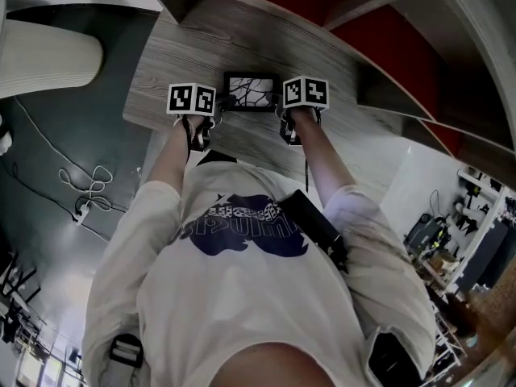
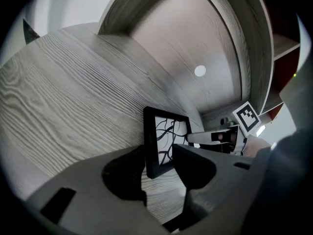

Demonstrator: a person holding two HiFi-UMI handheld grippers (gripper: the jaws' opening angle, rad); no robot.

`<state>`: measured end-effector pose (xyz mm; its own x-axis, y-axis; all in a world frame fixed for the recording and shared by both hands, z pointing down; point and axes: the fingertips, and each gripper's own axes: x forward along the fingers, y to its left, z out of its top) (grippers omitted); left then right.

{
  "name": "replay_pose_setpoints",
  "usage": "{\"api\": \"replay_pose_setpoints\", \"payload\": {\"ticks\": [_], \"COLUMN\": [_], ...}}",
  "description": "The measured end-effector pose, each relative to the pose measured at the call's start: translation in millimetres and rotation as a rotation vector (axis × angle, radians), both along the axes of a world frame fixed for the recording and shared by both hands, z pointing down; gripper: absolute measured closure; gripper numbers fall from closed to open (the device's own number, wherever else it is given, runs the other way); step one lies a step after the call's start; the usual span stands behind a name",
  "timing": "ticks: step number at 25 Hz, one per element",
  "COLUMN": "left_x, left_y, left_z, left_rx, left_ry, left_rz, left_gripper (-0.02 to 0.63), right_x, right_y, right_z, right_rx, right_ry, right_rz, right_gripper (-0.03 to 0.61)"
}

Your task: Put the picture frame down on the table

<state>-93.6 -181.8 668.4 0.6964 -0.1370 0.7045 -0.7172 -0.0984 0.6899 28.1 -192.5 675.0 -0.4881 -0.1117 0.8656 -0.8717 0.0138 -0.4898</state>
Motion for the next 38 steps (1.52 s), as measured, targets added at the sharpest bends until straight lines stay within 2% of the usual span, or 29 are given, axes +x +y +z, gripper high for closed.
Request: {"api": "replay_pose_setpoints", "payload": {"ticks": [10,15,19,24,29,32,38], "left_x": [-6,-13,-12,-11,-13,-9,4], "left_y": [-1,-1,-7,-20,-27,-20,14], "left_z": [-3,-4,-20,-76,-146,-189,-270], "left_rx": [0.019,0.042,0.103,0.295,0.573,0.746,1.078], "left_ry": [-0.01,-0.016,-0.011,-0.018,-0.068,-0.107,-0.223], "left_rz": [-0.012,-0.041,-0.077,-0.114,-0.173,-0.207,-0.207], "left_gripper": [0.434,0.434,0.434,0.434,0.434,0.434,0.449], "right_x": [2,9,22,35,36,34,32], "right_y": [2,-4,-10,-13,-16,-12,14], "right_z": [-4,-22,-51,-104,-166,-204,-275], "right_rx": [0.013,0.108,0.194,0.354,0.614,0.792,1.09], "right_ry": [-0.003,-0.036,-0.076,-0.148,-0.202,-0.166,-0.051], "right_rz": [0.03,0.07,0.127,0.187,0.186,0.138,0.049], "right_gripper": [0.462,0.44,0.437,0.439,0.453,0.484,0.53]}}
